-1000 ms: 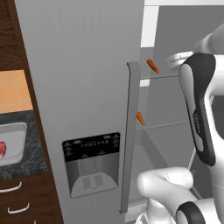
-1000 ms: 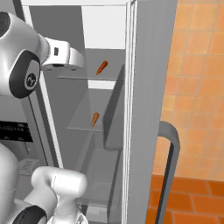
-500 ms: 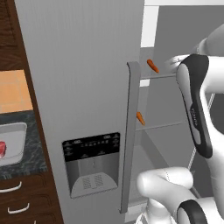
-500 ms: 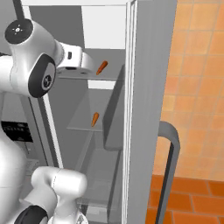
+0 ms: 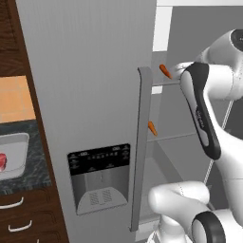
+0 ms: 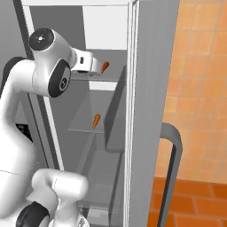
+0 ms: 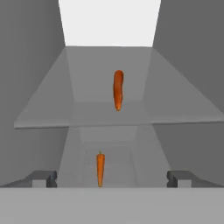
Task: Place one carrot and one steak in each tupperware on the nearby counter, to pack two identical lunches.
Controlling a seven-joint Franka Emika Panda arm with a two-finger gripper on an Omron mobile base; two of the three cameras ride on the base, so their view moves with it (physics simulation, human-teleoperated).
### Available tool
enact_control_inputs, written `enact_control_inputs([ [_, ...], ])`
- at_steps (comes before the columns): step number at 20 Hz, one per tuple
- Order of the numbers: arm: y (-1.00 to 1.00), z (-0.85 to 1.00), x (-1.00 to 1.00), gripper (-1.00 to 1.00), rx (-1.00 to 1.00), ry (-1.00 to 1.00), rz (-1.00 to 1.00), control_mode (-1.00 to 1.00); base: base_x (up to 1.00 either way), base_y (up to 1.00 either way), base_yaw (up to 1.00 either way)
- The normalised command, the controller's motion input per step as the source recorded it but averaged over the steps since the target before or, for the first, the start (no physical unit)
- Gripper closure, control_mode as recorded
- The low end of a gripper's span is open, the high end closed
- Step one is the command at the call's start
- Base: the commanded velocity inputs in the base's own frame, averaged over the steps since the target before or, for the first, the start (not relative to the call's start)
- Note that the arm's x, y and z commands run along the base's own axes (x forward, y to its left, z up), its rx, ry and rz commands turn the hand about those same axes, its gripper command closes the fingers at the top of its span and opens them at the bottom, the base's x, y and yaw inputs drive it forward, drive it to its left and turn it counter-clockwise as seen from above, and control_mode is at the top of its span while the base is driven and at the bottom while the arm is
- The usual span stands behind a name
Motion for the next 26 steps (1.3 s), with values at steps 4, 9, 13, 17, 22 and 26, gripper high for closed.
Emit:
enact_control_inputs([
  [4, 0.0, -0.07, 0.74, -1.0, 0.01, 0.08, 0.0, -1.0, 0.0, 0.0, 0.0],
  [9, -0.11, 0.0, 0.64, -1.0, 0.0, 0.13, 0.0, -1.0, 0.0, 0.0, 0.0],
  [13, -0.06, -0.08, 0.43, -1.0, 0.0, 0.02, 0.02, -1.0, 0.0, 0.0, 0.0],
  [17, 0.0, -0.31, 0.42, -1.0, 0.0, 0.0, 0.04, -1.0, 0.0, 0.0, 0.0],
  [22, 0.0, -0.33, 0.49, -1.0, 0.0, 0.0, 0.03, -1.0, 0.0, 0.0, 0.0],
  [26, -0.01, -0.14, 0.41, -1.0, -0.01, -0.01, 0.0, -1.0, 0.0, 0.0, 0.0],
])
